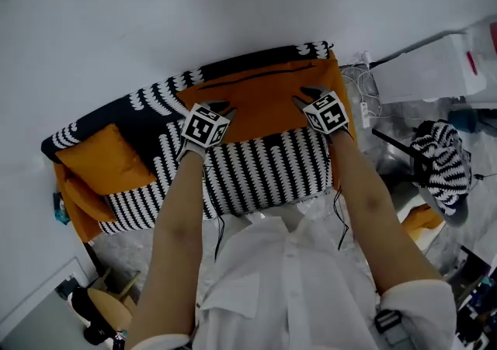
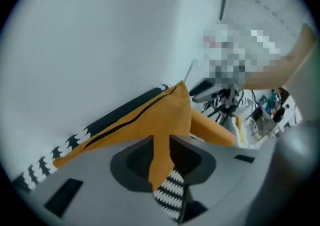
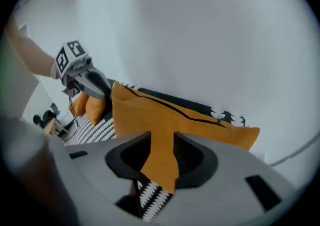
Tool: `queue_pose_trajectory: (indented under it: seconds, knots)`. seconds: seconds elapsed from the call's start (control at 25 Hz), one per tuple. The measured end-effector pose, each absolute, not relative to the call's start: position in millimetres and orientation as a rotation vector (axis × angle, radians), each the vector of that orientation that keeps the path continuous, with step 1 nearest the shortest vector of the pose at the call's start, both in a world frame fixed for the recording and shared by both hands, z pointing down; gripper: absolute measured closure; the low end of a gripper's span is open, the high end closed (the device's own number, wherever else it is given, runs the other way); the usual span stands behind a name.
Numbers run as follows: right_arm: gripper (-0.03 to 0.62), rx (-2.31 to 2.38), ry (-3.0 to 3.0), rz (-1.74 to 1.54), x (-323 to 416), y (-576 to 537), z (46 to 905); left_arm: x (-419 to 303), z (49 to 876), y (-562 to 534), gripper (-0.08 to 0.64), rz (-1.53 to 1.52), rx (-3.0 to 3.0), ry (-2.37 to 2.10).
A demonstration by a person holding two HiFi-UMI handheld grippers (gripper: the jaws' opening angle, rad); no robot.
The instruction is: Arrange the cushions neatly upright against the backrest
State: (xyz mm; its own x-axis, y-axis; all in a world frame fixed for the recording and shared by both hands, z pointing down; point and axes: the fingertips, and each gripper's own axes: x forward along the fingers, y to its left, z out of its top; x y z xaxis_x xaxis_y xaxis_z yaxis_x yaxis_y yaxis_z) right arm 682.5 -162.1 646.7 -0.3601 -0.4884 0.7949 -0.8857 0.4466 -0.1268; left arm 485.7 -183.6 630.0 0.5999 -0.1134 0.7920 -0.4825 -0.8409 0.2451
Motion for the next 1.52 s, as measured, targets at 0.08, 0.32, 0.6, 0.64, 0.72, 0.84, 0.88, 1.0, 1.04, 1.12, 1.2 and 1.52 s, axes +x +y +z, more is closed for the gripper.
queue_pose_trajectory:
  seconds: [0.08,0.32,0.6,0.64,0.72,0.84,0.88,1.0,1.04,1.12,1.2,1.52]
  knots:
    - [0.446,1.244,-2.088,0.819,673,-157,633,486,612,-180,0.456,0.909,2.372,-0.554]
    - [0.483,1.406,-2.284,1.013,626,-140,597,465,554,-161,0.531,0.338,2.307,-0.688]
    - [0.576,1.32,-2.42,0.961,546,-120,563,413,520,-134,0.545,0.182,2.318,-0.804]
    - [0.583,1.307,-2.441,0.953,534,-116,557,403,514,-130,0.545,0.155,2.321,-0.822]
    - [0.583,1.273,-2.472,0.933,511,-108,549,381,504,-121,0.545,0.123,2.335,-0.854]
    - [0.584,1.221,-2.495,0.896,477,-95,540,342,495,-104,0.545,0.088,2.347,-0.906]
    - [0.584,1.206,-2.5,0.885,465,-90,537,327,493,-99,0.545,0.07,2.343,-0.925]
    - [0.584,1.172,-2.511,0.859,425,-77,532,277,491,-81,0.545,-0.003,2.305,-0.974]
    - [0.584,1.164,-2.513,0.852,409,-72,531,259,491,-76,0.545,-0.022,2.294,-0.987]
    - [0.584,1.156,-2.516,0.843,376,-62,530,221,493,-65,0.546,-0.042,2.28,-1.01]
    - [0.584,1.153,-2.522,0.837,343,-54,529,185,495,-55,0.545,-0.048,2.273,-1.029]
    - [0.586,1.075,-2.547,0.864,222,-22,520,66,488,-18,0.545,0.008,2.264,-1.123]
